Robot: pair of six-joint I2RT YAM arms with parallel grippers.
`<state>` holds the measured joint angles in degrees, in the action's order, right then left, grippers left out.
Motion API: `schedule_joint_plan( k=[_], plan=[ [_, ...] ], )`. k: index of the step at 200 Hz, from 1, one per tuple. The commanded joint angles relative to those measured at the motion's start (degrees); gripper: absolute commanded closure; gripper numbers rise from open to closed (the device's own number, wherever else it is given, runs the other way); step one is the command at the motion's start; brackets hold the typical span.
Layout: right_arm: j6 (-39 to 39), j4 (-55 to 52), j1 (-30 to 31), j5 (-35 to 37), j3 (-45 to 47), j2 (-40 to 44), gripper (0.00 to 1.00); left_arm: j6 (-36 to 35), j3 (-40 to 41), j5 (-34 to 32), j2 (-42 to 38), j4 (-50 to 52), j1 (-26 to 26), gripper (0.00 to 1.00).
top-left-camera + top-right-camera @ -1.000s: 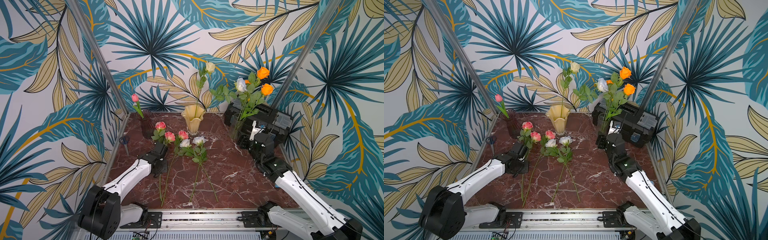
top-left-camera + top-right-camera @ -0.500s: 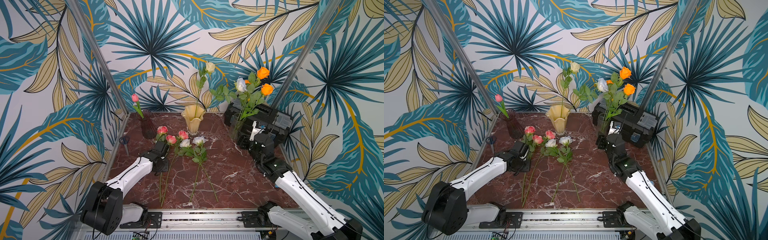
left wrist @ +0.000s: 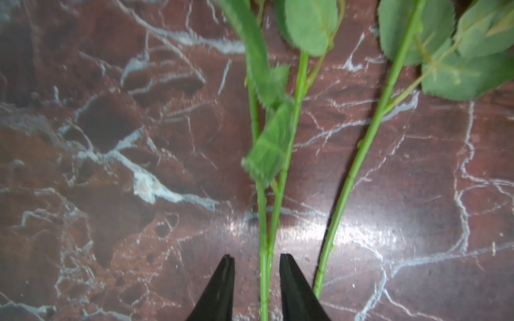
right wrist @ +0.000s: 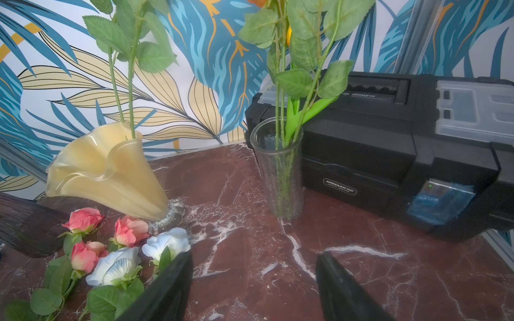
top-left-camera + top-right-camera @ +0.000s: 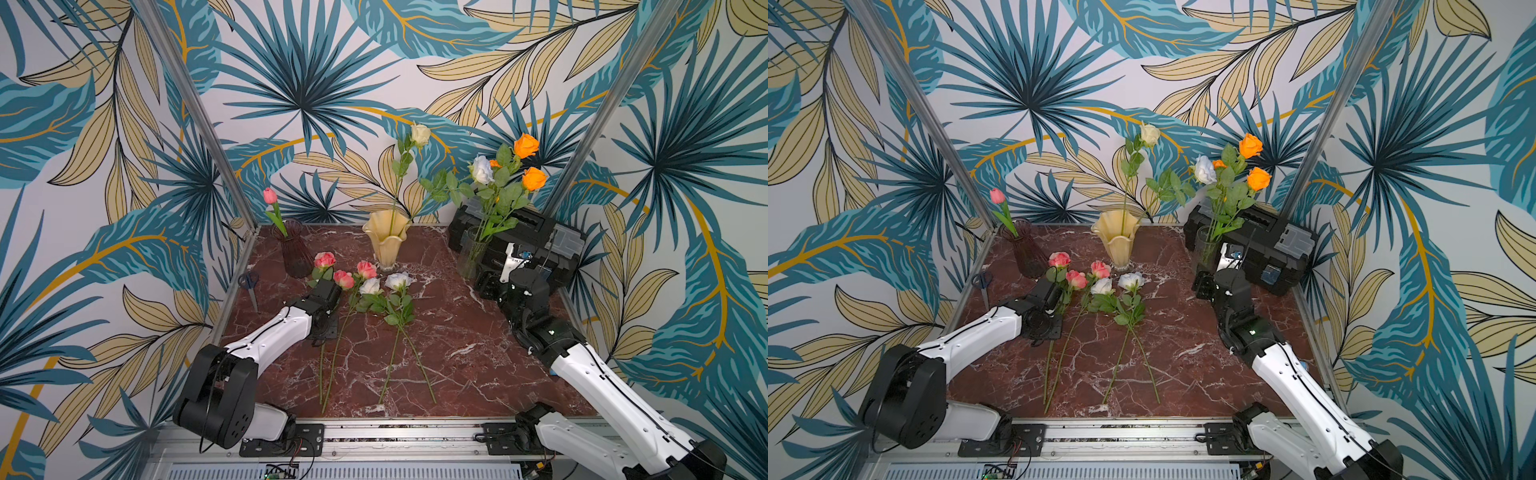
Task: Arrange the flowers in different vases according to their variety
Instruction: Pick up the flower at the center of the board.
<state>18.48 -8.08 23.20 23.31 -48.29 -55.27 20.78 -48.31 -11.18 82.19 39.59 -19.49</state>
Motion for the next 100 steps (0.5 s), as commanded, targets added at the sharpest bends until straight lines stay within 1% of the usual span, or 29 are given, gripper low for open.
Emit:
schedule_joint_plan(
  k=[1,34,58,80,100],
  plan=[
    [0.04,-0.35,0.26,0.75,1.38,1.03,0.26,-0.88,-3.83,-1.00,2.80,-2.48,1.39,0.62],
    [-0.55,-0.72,0.24,1.53,1.60,1.60,0.26,-1.37,-5.75,-0.91,6.39,-1.67,1.78,0.62],
    [-0.64,-0.80,0.24,1.80,1.88,2.01,0.26,-0.71,-5.40,-1.05,6.95,-1.43,1.93,0.62],
    [-0.57,-0.80,0.26,1.83,1.97,1.92,0.26,0.13,-5.46,-2.27,7.15,-1.34,2.21,0.59],
    [-0.58,-0.80,0.20,1.83,1.92,1.87,0.26,0.66,-5.73,-2.07,8.29,-1.19,3.08,0.58]
  ],
)
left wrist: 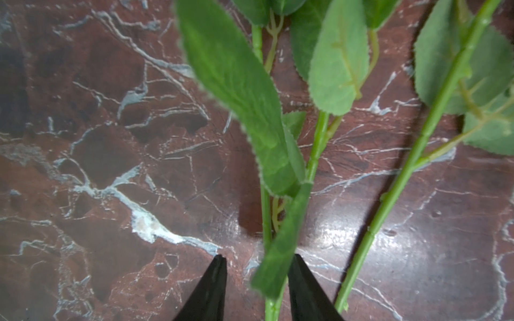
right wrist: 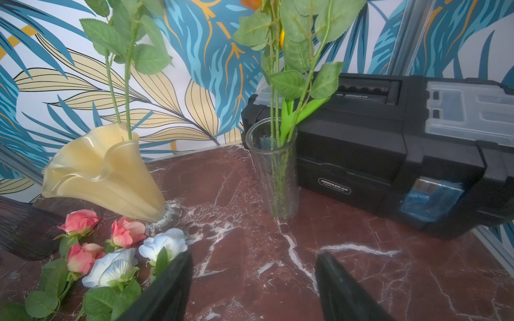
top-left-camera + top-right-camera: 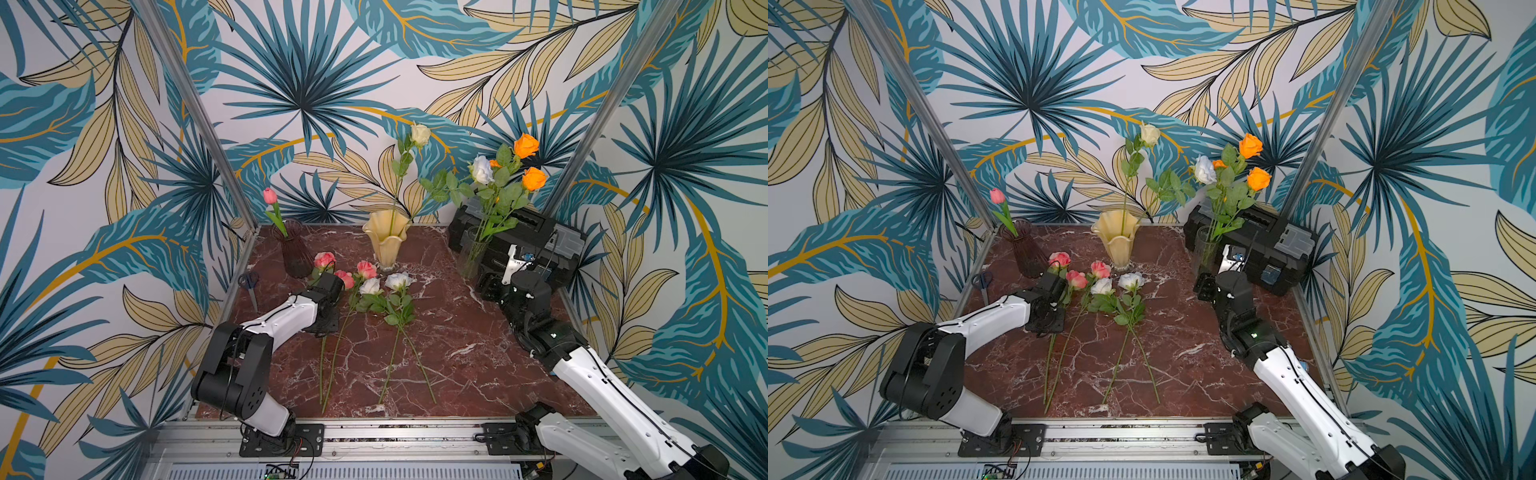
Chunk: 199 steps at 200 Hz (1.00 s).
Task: Arrange the flowers in different vases according to their variety
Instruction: Pick up the flower at the center of the board.
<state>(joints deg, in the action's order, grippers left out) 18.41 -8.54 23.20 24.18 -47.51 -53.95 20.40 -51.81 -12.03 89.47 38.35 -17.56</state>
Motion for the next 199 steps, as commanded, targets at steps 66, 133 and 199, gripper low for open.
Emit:
schedule_joint_plan(
  k=[66,133,199],
  plan=[
    [-0.92,-0.67,0.22,1.24,1.19,0.87,0.26,1.45,-3.28,-0.66,5.82,-1.31,2.88,0.58],
    [-1.25,-1.13,0.25,1.65,1.09,1.21,0.26,4.91,-2.36,-1.46,4.52,1.99,4.65,0.58],
    [-1.22,-1.26,0.19,1.92,1.00,1.37,0.26,6.02,0.83,2.25,1.37,5.80,4.69,0.65]
  ],
)
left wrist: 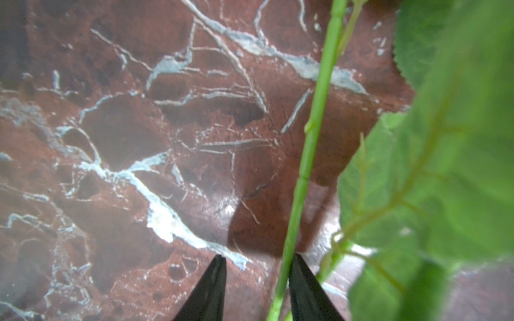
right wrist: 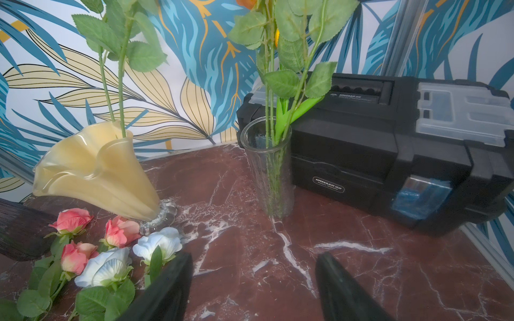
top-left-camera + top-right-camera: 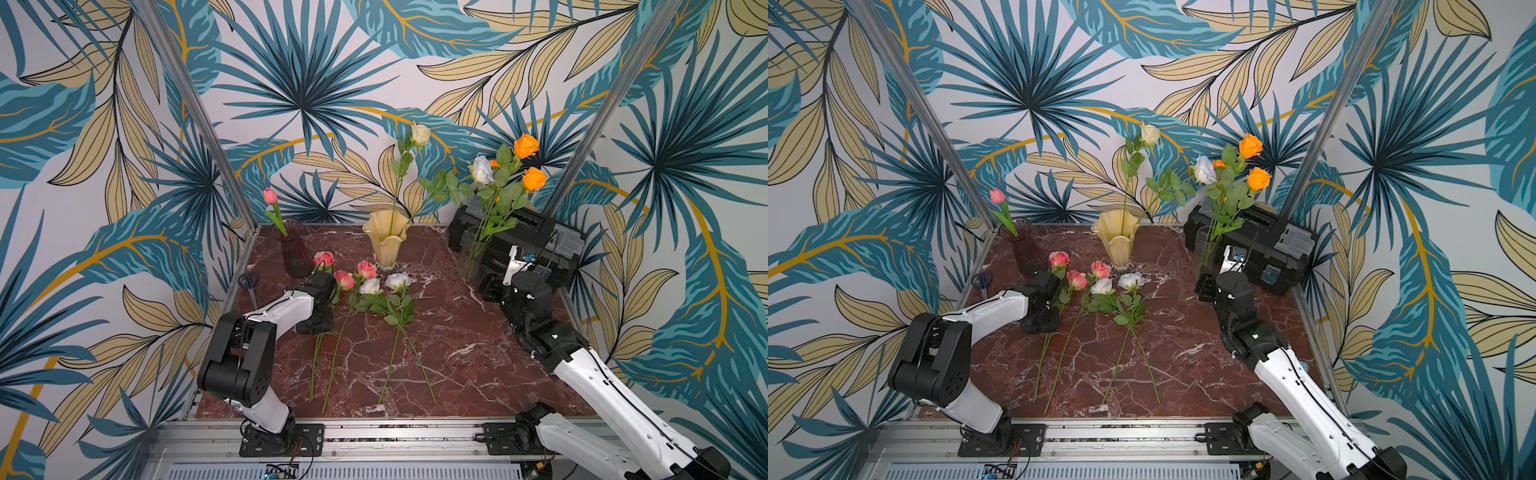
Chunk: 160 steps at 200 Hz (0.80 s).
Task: Arrange the flowers in different vases according to their variety
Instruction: Pick up the flower at the center of the board.
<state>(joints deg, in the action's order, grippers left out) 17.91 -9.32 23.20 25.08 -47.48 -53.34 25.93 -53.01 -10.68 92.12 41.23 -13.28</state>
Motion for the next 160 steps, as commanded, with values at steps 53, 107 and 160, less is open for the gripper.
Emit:
schedule_joint_plan(
  k=[53,107,160],
  plan=[
    [-0.40,-0.35,0.23,1.20,1.07,1.35,0.26,0.65,2.74,2.16,1.13,4.27,0.40,0.69],
    [-0.58,-0.70,0.26,1.55,1.30,2.17,0.26,-0.66,1.57,1.57,3.89,4.66,0.52,0.70],
    [-0.44,-1.00,0.20,1.97,1.48,2.95,0.26,-1.70,-0.09,2.64,5.56,5.04,0.53,1.00]
  ],
)
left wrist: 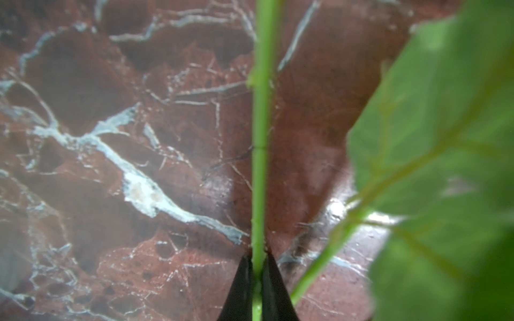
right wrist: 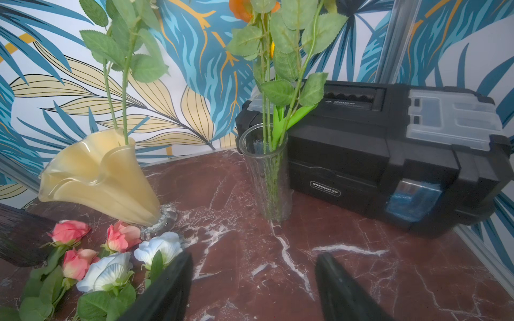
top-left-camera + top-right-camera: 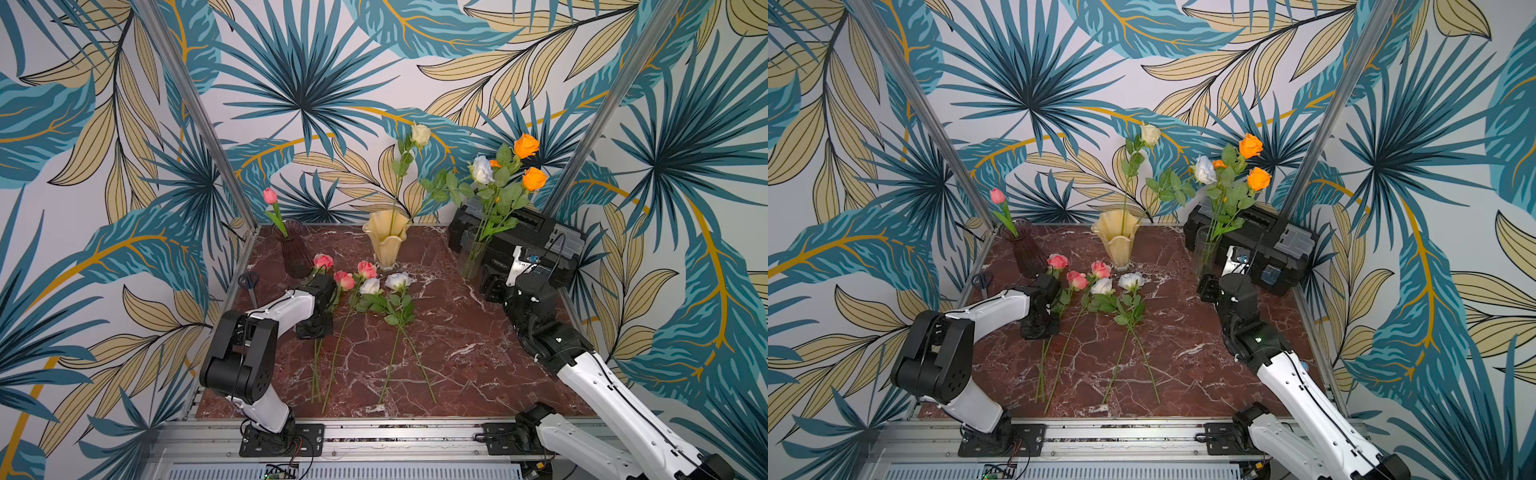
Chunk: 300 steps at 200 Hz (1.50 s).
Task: Arrange the flowers in different vases according to their variety
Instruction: Pick up the flower at the center of the board, then insert the flower into the vase.
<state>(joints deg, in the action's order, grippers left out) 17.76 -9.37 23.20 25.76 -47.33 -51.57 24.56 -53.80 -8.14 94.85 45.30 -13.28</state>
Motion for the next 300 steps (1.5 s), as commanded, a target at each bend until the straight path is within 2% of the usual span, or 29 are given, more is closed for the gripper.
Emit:
schedule_joint_plan(
  k=[1,30,60,117,168,207,259,282,300],
  plan=[
    [-0.28,-0.98,0.19,1.30,1.35,1.20,0.26,-0.27,0.70,0.13,2.77,0.95,0.53,1.00],
    [-0.27,-1.69,0.26,1.31,1.49,1.80,0.26,1.40,2.28,-0.02,-2.73,-0.86,0.41,1.00],
    [0.13,-1.86,0.20,1.27,1.84,2.26,0.26,1.12,1.07,-2.89,-10.10,0.34,-0.65,1.00],
    [1.31,-1.73,0.20,0.91,1.79,2.35,0.26,-3.23,-2.43,-5.89,-18.16,0.96,-4.17,1.00],
    [1.12,-2.10,0.27,-0.55,1.47,2.37,0.26,-8.10,-3.83,-5.87,-29.06,-5.09,-6.51,1.00],
    [1.58,-2.59,0.26,-5.74,1.19,1.41,0.26,-13.02,-7.26,-5.08,-34.55,-10.74,-6.50,1.00],
    [1.00,-2.59,0.19,-17.69,-0.52,-2.00,0.25,-20.96,-8.56,-5.56,-37.34,-23.82,-5.88,1.00],
    [0.82,-2.54,0.20,-22.19,-1.25,-3.81,0.24,-23.77,-9.18,-3.79,-37.54,-28.79,-3.74,1.00],
    [0.97,-2.38,0.19,-25.54,-1.60,-5.31,0.23,-24.29,-10.68,-1.47,-37.07,-33.83,-0.17,1.00]
  ],
)
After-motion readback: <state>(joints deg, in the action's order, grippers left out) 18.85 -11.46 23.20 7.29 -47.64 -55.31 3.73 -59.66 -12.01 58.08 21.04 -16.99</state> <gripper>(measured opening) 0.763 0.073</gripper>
